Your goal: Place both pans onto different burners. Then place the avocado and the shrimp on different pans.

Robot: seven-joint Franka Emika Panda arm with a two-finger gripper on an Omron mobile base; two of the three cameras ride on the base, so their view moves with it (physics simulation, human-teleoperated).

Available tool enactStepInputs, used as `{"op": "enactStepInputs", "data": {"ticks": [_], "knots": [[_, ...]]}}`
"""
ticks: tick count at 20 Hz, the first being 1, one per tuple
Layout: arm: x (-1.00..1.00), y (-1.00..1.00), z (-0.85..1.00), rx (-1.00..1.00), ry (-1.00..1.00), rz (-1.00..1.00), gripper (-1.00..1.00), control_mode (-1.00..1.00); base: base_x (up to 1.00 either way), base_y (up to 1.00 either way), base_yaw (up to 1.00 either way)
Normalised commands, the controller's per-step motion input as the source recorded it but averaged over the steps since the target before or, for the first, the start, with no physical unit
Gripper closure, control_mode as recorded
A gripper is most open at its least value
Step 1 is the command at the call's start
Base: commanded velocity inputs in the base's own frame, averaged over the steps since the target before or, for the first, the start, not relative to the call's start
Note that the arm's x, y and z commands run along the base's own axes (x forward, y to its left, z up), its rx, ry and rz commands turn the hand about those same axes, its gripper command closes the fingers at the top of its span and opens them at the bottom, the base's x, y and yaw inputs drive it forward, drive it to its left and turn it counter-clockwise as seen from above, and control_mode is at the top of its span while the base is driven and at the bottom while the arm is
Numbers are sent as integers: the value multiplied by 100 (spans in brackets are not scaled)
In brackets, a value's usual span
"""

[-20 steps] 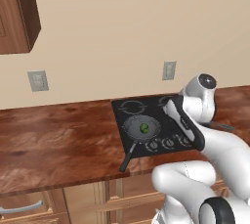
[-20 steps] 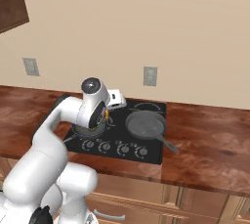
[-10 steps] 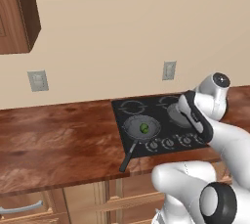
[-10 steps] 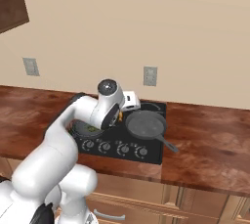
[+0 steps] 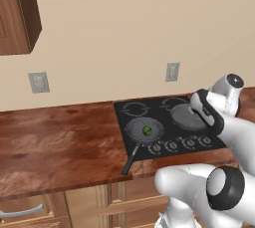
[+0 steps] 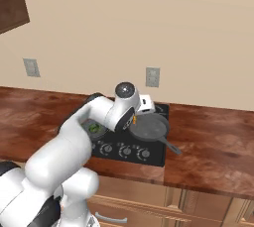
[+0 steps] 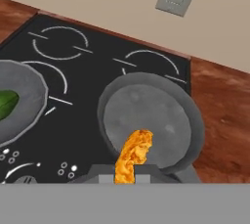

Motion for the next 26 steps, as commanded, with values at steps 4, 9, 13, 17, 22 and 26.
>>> {"op": "enactStepInputs", "data": {"ticks": [4,9,13,17,22,26], "knots": [[23,-14,-20,0,8,0,100,-100,0,0,0],[28,-13,-24,0,10,0,100,-100,0,0,0],[24,-19,-22,0,8,0,100,-100,0,0,0],[3,-8,-20,0,2,0,100,-100,0,0,0],[0,0,-18,0,0,0,100,-100,0,0,0],[0,0,-30,-2,0,0,100,-100,0,0,0]]}}
